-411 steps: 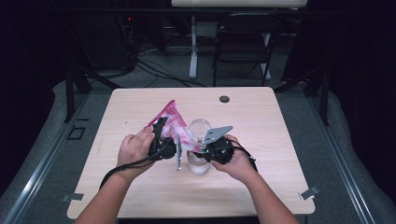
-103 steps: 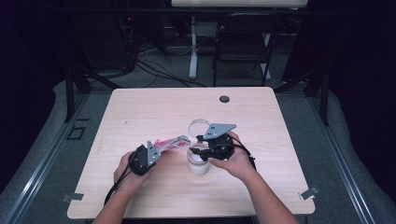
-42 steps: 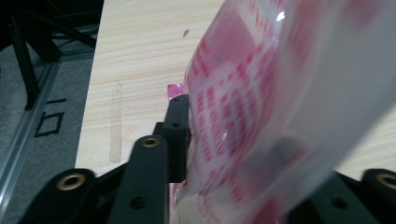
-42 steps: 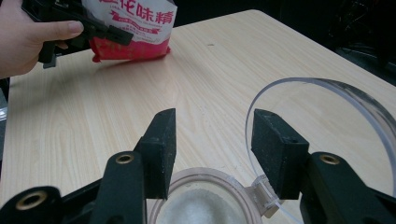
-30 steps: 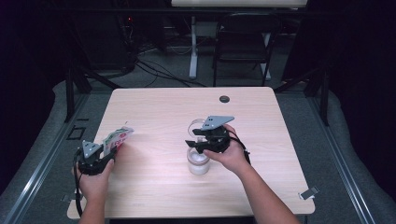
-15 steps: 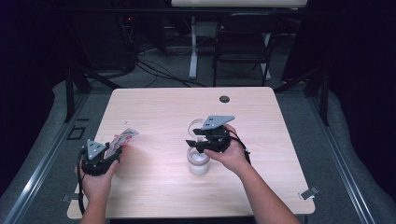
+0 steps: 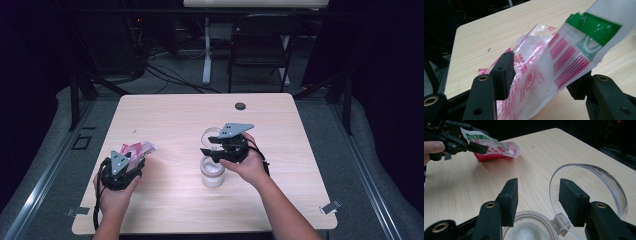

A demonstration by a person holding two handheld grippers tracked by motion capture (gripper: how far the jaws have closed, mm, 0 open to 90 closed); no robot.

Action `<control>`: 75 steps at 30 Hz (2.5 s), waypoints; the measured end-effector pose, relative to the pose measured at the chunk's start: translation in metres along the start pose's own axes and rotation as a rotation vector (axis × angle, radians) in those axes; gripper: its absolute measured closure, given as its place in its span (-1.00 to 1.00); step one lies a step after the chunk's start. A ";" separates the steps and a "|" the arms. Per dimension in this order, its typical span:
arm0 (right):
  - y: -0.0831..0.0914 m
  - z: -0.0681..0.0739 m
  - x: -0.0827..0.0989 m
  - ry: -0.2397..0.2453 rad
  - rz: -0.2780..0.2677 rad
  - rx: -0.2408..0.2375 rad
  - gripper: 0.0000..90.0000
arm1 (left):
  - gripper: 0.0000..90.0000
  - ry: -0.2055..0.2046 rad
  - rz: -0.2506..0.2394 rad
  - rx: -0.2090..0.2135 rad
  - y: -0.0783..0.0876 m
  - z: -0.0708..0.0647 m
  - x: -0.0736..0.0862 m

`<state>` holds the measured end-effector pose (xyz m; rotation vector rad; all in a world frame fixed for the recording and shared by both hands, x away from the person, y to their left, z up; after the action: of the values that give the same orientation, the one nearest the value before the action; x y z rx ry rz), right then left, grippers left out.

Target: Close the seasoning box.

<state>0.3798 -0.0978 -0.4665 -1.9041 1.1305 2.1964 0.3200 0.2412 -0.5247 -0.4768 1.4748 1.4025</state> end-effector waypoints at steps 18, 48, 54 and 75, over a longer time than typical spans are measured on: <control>0.002 -0.001 -0.001 -0.005 -0.001 -0.001 0.11 | -0.02 -0.083 0.011 0.086 0.003 -0.034 -0.014; 0.046 -0.026 0.016 -0.103 -0.029 0.116 0.14 | 0.00 -0.202 -0.004 0.246 -0.014 -0.086 -0.034; 0.051 -0.037 0.022 -0.141 -0.026 0.145 0.14 | 0.01 -0.205 -0.007 0.251 -0.014 -0.087 -0.034; 0.033 -0.045 0.025 -0.188 -0.018 0.126 0.07 | 0.08 -0.196 -0.020 0.247 -0.003 -0.090 -0.031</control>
<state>0.3963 -0.1563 -0.4718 -1.6146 1.1837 2.1823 0.3008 0.1482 -0.5166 -0.1929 1.4530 1.1953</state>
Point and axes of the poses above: each handheld gripper's, and its own axes: y roughly backward along the jaws, x roughly out of its underside, z roughly to its left, the point moved 1 cm from there along -y, roughly forward along the jaws
